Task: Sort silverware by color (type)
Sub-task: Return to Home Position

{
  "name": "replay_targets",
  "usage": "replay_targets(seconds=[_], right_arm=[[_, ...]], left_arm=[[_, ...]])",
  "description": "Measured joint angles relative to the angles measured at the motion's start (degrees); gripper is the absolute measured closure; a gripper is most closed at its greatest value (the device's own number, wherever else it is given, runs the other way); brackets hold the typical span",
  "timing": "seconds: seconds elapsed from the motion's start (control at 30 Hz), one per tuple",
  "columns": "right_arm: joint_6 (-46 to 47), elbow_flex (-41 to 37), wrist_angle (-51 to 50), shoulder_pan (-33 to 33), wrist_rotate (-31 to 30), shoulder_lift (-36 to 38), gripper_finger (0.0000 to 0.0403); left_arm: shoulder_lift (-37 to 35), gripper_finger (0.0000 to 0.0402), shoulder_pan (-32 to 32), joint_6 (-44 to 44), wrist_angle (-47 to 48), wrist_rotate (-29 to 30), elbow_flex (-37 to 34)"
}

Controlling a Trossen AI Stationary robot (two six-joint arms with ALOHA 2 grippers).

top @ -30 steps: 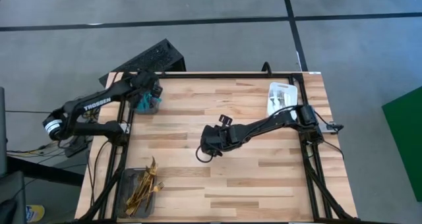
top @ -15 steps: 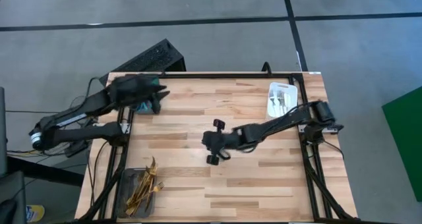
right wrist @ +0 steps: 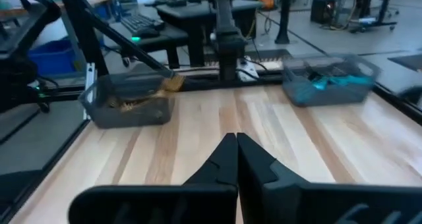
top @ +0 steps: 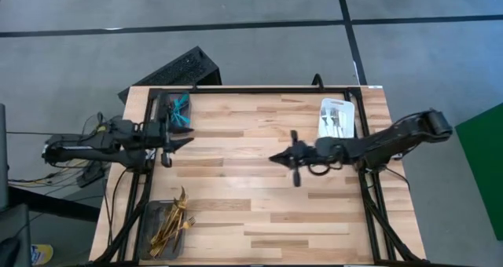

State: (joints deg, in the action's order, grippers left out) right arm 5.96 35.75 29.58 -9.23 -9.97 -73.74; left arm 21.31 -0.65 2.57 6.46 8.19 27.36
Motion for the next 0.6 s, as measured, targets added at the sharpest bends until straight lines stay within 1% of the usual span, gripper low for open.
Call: replay_targets(seconds=[0.07,0.2,0.3,0.43,0.6], right_arm=[[0.7,-3.7,-0.2,0.8,0.3,4.3,0.0390],[1.3,-8.8,-0.4,2.0,2.2,12.0,0.0390],[-1.1,-11.2,-2.7,2.2,5.5,17.4,0.0390],[-1.5,-13.3,-6.2,2.2,5.7,24.0,0.0390],[-1.4,-14.4,-12.4,1.6,6.3,31.0,0.0390]], left_arm=[[-0.2,0.0278,0.1,0.3,-2.6,1.1,-2.7],[-0.5,0.0278,0.1,0.3,-5.8,0.2,-5.9],[-0.8,0.0278,0.1,0.0,-5.0,0.7,-6.3],[-0.9,0.0278,0.1,0.1,-4.4,2.2,-6.3],[-0.9,0.0278,0.1,0.1,-3.0,-1.8,-6.3]])
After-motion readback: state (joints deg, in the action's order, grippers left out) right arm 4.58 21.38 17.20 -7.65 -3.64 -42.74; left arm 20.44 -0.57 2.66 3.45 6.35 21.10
